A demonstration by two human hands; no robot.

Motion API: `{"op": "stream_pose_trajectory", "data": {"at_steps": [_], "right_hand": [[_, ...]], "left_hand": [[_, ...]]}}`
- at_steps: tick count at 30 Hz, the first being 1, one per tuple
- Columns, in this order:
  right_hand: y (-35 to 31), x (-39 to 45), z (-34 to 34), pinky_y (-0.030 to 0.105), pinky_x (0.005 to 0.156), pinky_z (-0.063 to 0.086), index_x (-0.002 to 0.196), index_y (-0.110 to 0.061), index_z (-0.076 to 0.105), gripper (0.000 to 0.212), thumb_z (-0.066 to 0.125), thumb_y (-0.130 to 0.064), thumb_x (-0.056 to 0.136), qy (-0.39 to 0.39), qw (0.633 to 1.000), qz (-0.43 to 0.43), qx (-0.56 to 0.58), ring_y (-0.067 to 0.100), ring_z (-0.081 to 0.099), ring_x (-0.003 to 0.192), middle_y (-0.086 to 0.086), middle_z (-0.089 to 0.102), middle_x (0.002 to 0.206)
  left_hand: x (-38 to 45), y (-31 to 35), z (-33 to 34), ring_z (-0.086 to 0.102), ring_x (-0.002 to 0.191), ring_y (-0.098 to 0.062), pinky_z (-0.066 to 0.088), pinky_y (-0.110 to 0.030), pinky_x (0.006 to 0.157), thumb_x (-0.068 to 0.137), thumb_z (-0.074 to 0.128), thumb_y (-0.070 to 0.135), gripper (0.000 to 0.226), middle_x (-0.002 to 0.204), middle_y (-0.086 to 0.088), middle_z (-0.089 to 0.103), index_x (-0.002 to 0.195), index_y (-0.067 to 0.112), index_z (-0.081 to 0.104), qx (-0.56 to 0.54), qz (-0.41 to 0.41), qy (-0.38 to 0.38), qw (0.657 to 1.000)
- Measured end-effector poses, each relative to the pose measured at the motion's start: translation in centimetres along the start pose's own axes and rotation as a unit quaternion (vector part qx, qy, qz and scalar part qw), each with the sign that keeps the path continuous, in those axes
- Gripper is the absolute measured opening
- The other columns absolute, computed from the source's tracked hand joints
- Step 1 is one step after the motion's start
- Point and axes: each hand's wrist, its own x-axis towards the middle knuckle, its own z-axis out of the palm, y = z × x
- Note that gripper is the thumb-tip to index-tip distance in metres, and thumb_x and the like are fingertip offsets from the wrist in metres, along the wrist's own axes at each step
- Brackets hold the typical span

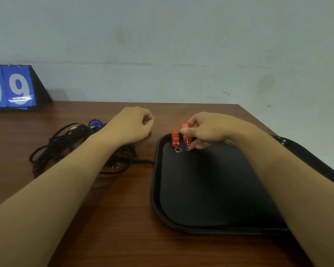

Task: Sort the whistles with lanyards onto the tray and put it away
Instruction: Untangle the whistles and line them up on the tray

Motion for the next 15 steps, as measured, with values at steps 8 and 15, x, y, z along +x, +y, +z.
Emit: {"op": "stream_pose_trajectory", "data": {"at_steps": [8,15], "right_hand": [[0.2,0.3,0.2,0.025,0.073,0.062,0.099,-0.022,0.061,0.012,0.056,-0.031,0.104,0.018,0.998,-0.012,-0.056,0.008,0.075,0.084,0.005,0.075,0.099],[0.2,0.9,0.3,0.037,0.085,0.062,0.122,-0.009,0.062,0.028,0.054,-0.028,0.104,0.026,0.994,0.001,-0.104,0.020,0.074,0.099,0.010,0.076,0.102]], "left_hand": [[0.2,-1.4,0.8,0.055,0.090,-0.006,0.041,-0.023,0.079,0.102,0.053,0.032,0.020,0.104,0.009,0.063,0.115,0.027,0.069,0.010,-0.022,-0.057,0.998],[0.2,-1.3,0.5,0.057,0.094,-0.008,0.041,-0.024,0.081,0.101,0.053,0.028,0.020,0.104,0.008,0.063,0.110,0.026,0.071,0.005,-0.014,-0.012,1.000]]}}
